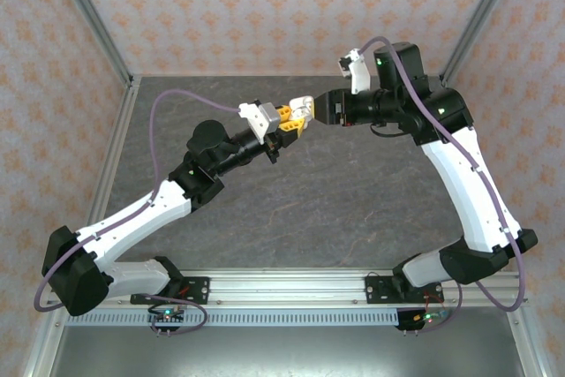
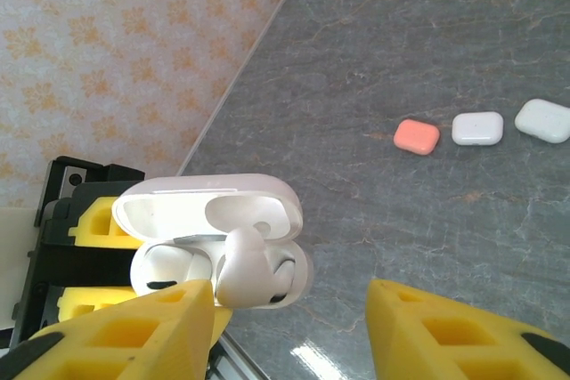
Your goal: Insert the wireless bluetooth earbuds into the charging case
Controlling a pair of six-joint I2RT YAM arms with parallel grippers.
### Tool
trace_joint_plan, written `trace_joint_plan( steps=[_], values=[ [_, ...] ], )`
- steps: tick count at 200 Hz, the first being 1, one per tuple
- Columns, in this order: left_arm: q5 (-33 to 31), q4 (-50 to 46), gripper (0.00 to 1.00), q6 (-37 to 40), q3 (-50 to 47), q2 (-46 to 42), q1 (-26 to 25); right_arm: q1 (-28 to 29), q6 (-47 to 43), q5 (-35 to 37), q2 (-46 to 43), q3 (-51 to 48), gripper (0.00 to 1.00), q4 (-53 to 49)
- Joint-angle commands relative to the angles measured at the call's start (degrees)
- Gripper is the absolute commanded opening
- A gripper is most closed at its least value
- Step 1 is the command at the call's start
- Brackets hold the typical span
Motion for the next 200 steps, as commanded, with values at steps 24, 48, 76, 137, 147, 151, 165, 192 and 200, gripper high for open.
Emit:
trace_joint_plan(
  steps=[24,48,76,137,147,151,165,192,200],
  values=[
    [-1.2,1.6,0.0,0.5,2.2,0.0,-0.5,0.1,0.5,-0.3,-0.8,1.5,0.53,2.5],
    [-1.2,1.5,0.0,0.4,2.3,0.1,-0.5,0.2,1.4,-1.5,-0.2,0.8,0.55,4.0],
    [-1.2,1.1,0.0,0.4,2.4,0.0,-0.5,0.4,1.3,-1.7,1.0,0.6,0.55,3.4],
    [-1.7,1.1,0.0,0.1,2.5,0.0,-0.5,0.6,0.2,-0.8,1.2,-0.2,0.55,1.2],
    [-1.7,1.0,0.0,0.0,2.5,0.0,-0.5,0.6,-0.1,-0.4,1.0,-0.3,0.55,0.8],
    [-1.8,1.0,0.0,0.0,2.5,0.0,-0.5,0.7,-0.1,-0.3,0.9,-0.3,0.55,0.8],
    [-1.9,1.1,0.0,-0.1,2.4,0.1,-0.5,0.7,-0.5,0.0,0.7,-0.4,0.55,0.4],
    [-2.0,1.3,0.0,-0.3,2.5,0.1,-0.5,0.7,-1.1,1.0,0.5,-0.3,0.55,-0.4],
    [-2.0,1.2,0.0,-0.4,2.5,0.2,-0.5,0.6,-1.1,1.4,0.4,-0.3,0.55,-0.5]
  ],
)
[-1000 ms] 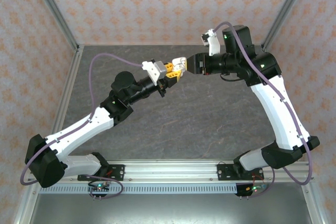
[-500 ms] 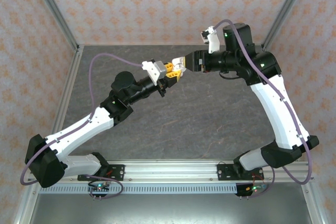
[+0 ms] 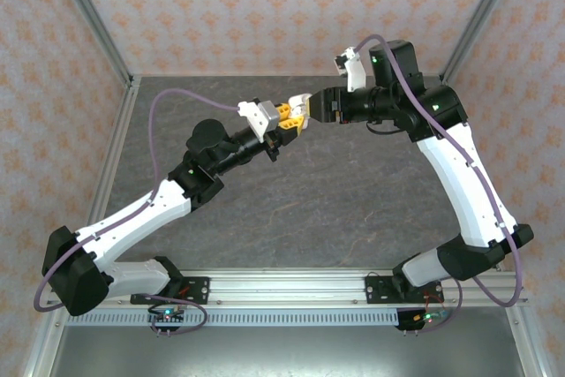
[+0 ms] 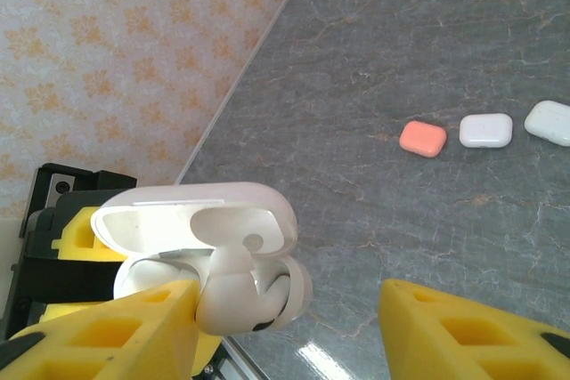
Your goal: Insert the wireless bluetooth earbuds into the charging case
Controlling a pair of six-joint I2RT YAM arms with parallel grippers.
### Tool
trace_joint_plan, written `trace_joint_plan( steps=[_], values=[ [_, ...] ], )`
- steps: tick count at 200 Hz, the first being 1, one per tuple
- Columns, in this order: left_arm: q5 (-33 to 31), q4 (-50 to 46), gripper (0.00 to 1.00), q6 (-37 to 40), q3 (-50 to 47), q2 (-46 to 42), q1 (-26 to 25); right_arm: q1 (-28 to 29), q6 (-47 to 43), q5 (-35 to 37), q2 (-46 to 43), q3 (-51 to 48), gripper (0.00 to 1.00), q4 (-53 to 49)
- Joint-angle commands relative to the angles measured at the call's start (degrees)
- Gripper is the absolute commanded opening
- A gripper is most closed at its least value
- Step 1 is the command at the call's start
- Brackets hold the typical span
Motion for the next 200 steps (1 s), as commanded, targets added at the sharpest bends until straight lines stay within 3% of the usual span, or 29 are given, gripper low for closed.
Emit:
trace_joint_plan(
  steps=[1,200],
  values=[
    [-1.0,1.5,0.0,-0.3,1.9,0.1,-0.5,0.4,-1.3,2.0,-1.1,-0.4,0.55,-1.2],
    [-1.5,1.6,0.0,-0.5,1.9,0.5,-0.5,0.2,-2.6,5.1,-2.1,-0.4,0.56,-2.9]
  ],
)
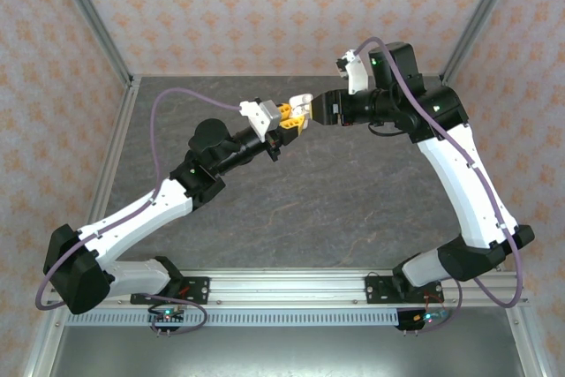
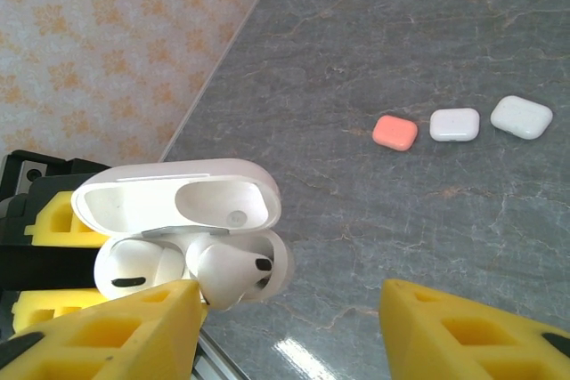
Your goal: Insert the wireless bluetooth earbuds into the charging case
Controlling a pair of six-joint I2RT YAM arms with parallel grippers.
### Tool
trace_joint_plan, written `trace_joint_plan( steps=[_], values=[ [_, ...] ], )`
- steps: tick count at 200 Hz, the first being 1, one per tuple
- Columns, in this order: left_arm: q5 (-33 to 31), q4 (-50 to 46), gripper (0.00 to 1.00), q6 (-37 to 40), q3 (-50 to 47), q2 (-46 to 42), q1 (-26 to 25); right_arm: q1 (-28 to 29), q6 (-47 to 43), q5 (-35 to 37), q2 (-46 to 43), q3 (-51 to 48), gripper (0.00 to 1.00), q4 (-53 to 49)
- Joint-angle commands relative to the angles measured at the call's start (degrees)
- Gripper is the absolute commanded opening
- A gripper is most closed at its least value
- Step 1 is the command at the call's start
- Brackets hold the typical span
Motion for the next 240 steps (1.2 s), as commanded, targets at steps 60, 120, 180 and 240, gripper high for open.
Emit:
trace_joint_plan(
  steps=[60,120,180,240],
  values=[
    [-0.8,1.9,0.0,-0.7,1.8,0.1,-0.5,-1.9,0.2,-5.6,-4.3,-2.5,0.63,3.9],
    [4.0,0.9,0.0,-1.5,1.7,-1.1,-0.5,-6.1,2.7,-20.1,-8.2,-13.1,0.82,18.2],
    [7.4,-1.4,0.0,-2.5,3.3,-0.2,-0.5,-5.9,6.0,-30.2,-6.7,-15.9,0.82,28.0],
    [7.7,-3.2,0.0,-2.6,4.1,0.5,-0.5,-5.8,3.1,-29.9,-9.7,-18.2,0.8,29.5]
  ],
)
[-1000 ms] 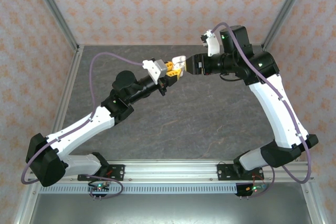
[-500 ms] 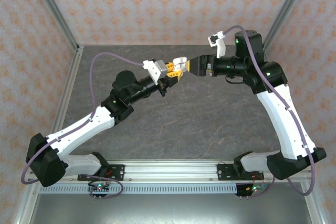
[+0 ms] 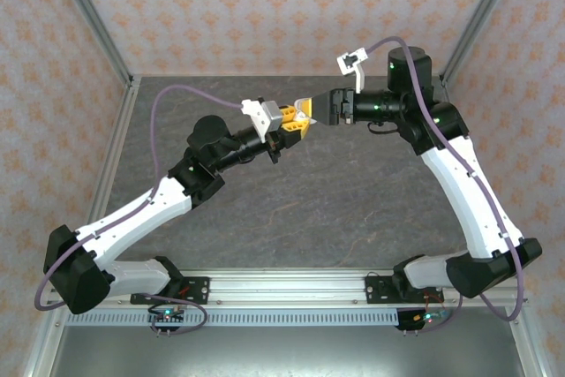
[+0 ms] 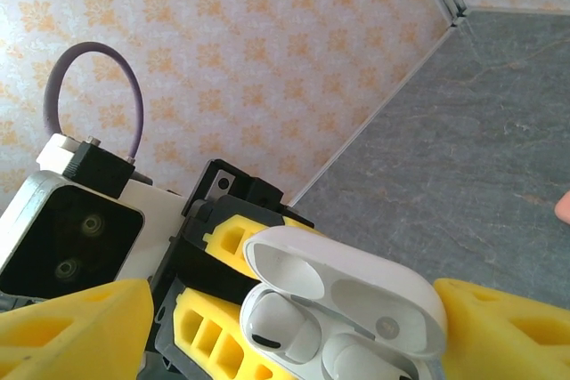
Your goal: Insert the wireless bluetooth earbuds into the charging case
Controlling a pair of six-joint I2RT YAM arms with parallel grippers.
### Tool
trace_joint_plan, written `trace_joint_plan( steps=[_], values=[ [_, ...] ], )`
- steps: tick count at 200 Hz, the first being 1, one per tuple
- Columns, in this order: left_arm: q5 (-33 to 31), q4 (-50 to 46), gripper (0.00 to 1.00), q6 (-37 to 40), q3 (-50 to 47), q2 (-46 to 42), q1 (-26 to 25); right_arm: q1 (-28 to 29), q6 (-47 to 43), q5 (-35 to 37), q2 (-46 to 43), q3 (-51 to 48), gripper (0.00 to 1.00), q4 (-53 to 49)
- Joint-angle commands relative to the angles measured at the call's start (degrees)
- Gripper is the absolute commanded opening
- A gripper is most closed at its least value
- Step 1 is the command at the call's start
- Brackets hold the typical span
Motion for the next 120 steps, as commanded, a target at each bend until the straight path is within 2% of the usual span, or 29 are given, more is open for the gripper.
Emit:
trace_joint_plan(
  steps=[1,71,120],
  values=[
    [1.3,-1.1,0.0,-1.0,1.8,0.4,-0.5,0.0,-2.0,-1.8,-3.1,-1.6,0.79,3.5],
    [1.8,-3.2,0.0,-1.2,2.3,0.6,-0.4,0.0,-5.7,1.1,-10.3,-9.4,0.8,9.4],
    [1.6,-4.9,0.0,-1.4,3.0,0.6,-0.4,-0.1,-7.6,4.9,-10.8,-9.8,0.81,6.7]
  ],
)
